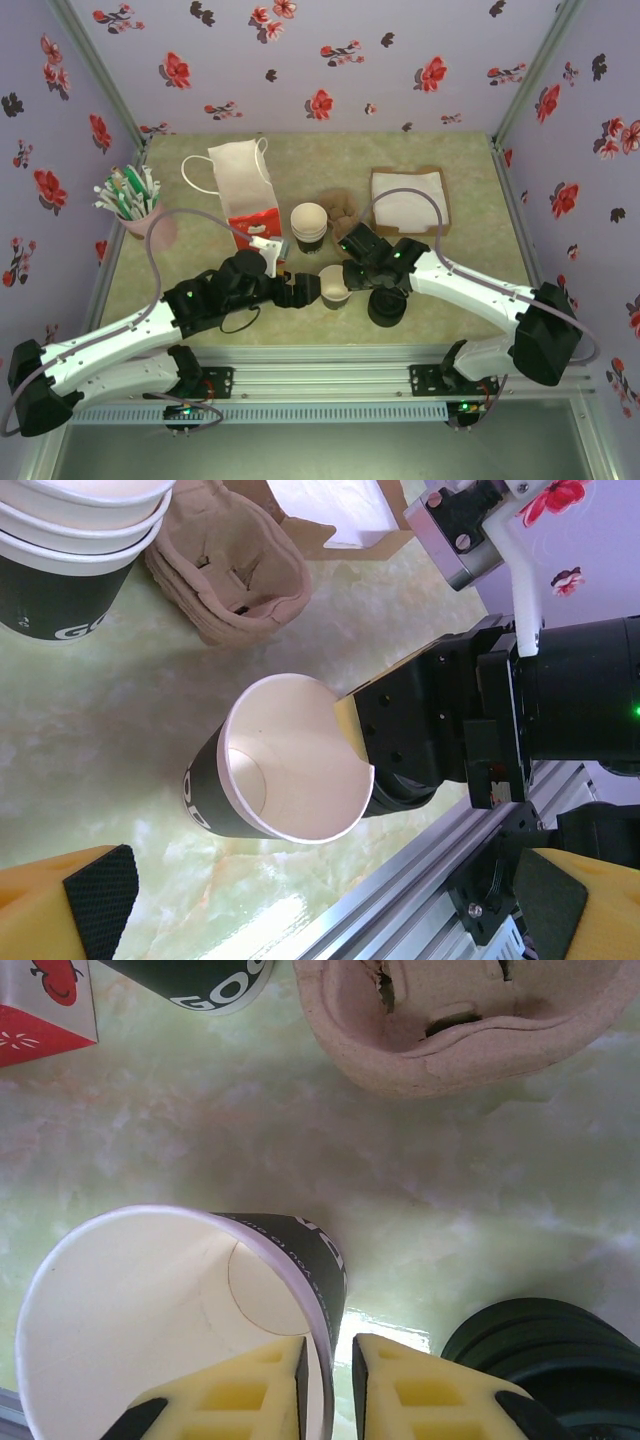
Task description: Pack the takeout coffee
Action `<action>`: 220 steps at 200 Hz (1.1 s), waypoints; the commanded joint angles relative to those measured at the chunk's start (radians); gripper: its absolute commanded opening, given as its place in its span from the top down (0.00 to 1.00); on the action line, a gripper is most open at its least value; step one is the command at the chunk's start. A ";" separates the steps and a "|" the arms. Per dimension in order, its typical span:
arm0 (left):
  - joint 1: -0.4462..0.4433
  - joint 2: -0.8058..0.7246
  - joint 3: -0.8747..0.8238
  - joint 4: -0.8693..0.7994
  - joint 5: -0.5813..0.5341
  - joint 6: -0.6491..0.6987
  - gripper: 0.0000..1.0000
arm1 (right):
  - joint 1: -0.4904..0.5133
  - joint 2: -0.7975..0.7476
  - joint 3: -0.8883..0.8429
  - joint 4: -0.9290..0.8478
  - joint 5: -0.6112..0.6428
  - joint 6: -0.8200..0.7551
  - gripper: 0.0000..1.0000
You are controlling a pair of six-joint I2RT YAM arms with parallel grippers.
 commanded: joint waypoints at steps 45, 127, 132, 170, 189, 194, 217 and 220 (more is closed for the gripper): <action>-0.008 -0.010 0.026 0.004 -0.025 0.024 0.01 | 0.010 -0.077 0.015 -0.066 0.048 0.014 0.70; -0.023 -0.012 0.150 -0.089 -0.031 0.121 0.01 | 0.010 -0.316 0.023 -0.217 0.091 -0.008 0.26; -0.023 -0.012 0.149 -0.089 -0.034 0.124 0.01 | 0.009 -0.334 0.025 -0.231 0.102 -0.009 0.23; -0.045 0.029 0.180 -0.104 -0.036 0.156 0.01 | 0.010 -0.465 -0.017 -0.296 0.189 0.030 0.01; -0.052 0.071 0.201 -0.115 -0.037 0.168 0.01 | 0.010 -0.511 -0.048 -0.334 0.286 0.086 0.01; -0.053 0.084 0.207 -0.120 -0.037 0.168 0.01 | 0.010 -0.517 -0.052 -0.350 0.319 0.111 0.01; -0.066 0.134 0.229 -0.125 -0.033 0.188 0.01 | 0.010 -0.533 -0.080 -0.359 0.332 0.145 0.01; -0.067 0.139 0.230 -0.125 -0.033 0.190 0.01 | 0.010 -0.535 -0.085 -0.354 0.328 0.144 0.01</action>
